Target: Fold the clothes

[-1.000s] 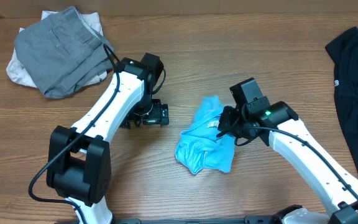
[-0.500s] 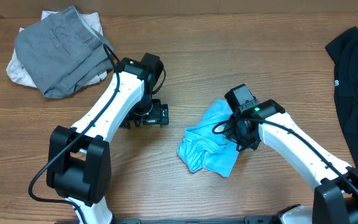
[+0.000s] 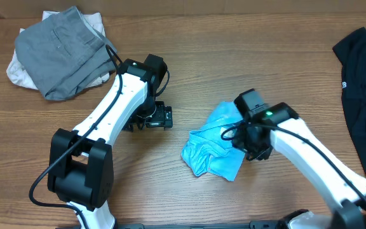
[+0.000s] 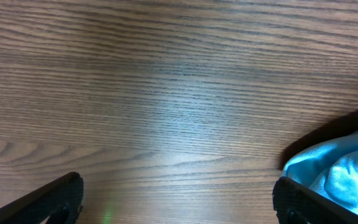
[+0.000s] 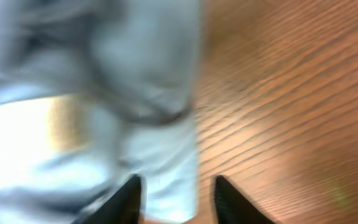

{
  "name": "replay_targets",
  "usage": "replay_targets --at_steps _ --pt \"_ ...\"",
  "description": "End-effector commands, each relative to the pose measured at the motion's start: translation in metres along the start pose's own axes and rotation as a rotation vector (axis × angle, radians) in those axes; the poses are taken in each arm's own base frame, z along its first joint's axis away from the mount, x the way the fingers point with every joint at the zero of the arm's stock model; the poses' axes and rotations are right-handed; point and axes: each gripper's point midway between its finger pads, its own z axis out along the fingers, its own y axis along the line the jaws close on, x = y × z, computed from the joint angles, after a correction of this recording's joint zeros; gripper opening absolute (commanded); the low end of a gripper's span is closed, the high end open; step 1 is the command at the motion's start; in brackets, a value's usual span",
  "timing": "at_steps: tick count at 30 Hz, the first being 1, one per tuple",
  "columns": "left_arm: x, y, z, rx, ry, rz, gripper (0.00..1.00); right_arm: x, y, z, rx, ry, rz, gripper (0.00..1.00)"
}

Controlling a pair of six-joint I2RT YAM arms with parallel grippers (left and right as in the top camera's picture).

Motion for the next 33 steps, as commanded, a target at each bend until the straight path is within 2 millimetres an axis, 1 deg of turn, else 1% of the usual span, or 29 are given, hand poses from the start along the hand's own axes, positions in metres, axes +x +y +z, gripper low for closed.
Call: replay_targets --at_steps 1,2,3,5,8,10,12,15,17,22,25,26,29,33 --pt "-0.001 0.001 0.0 0.0 -0.007 0.018 1.0 0.005 0.043 -0.049 -0.259 -0.031 -0.115 0.71" --pt "-0.001 0.001 0.0 0.001 -0.008 0.018 1.0 0.006 0.05 -0.054 -0.302 -0.034 -0.131 0.77" --pt "-0.002 0.001 0.0 0.001 -0.01 0.018 1.0 0.006 0.054 -0.057 -0.322 -0.037 -0.137 0.79" --pt "-0.002 0.001 0.0 0.001 -0.01 0.017 1.0 0.007 0.06 -0.055 -0.337 -0.034 -0.146 0.79" --pt "-0.002 0.001 0.0 0.001 -0.009 0.018 1.0 0.013 0.066 -0.042 -0.331 0.003 -0.139 0.79" --pt "-0.002 0.001 0.0 0.001 -0.01 0.018 1.0 0.017 0.071 -0.028 -0.316 0.03 -0.139 0.78" --pt "-0.002 0.001 0.0 0.001 -0.009 0.018 1.0 0.022 0.074 -0.012 -0.281 0.064 -0.129 0.74" --pt "-0.002 0.001 0.0 0.001 -0.01 0.018 1.0 0.027 0.078 0.006 -0.241 0.105 -0.093 0.73" --pt "-0.002 0.001 0.0 0.001 -0.01 0.018 1.0 0.03 0.08 0.013 -0.23 0.125 -0.079 0.72" --pt "-0.002 0.001 0.0 0.001 -0.01 0.018 1.0 0.03 0.077 0.023 -0.193 0.137 -0.047 0.69" --pt "-0.002 0.001 0.0 0.001 -0.01 0.018 1.0 0.031 0.074 0.027 -0.182 0.145 -0.044 0.63" --pt "-0.002 0.001 0.0 0.001 -0.01 0.018 1.0 0.032 0.073 0.029 -0.177 0.149 -0.044 0.6" --pt "-0.002 0.001 0.0 0.001 -0.01 0.018 1.0 0.037 0.07 0.037 -0.152 0.165 -0.049 0.54" --pt "-0.002 0.001 0.0 0.001 -0.01 0.018 1.0 0.043 0.069 0.046 -0.119 0.179 -0.063 0.52"
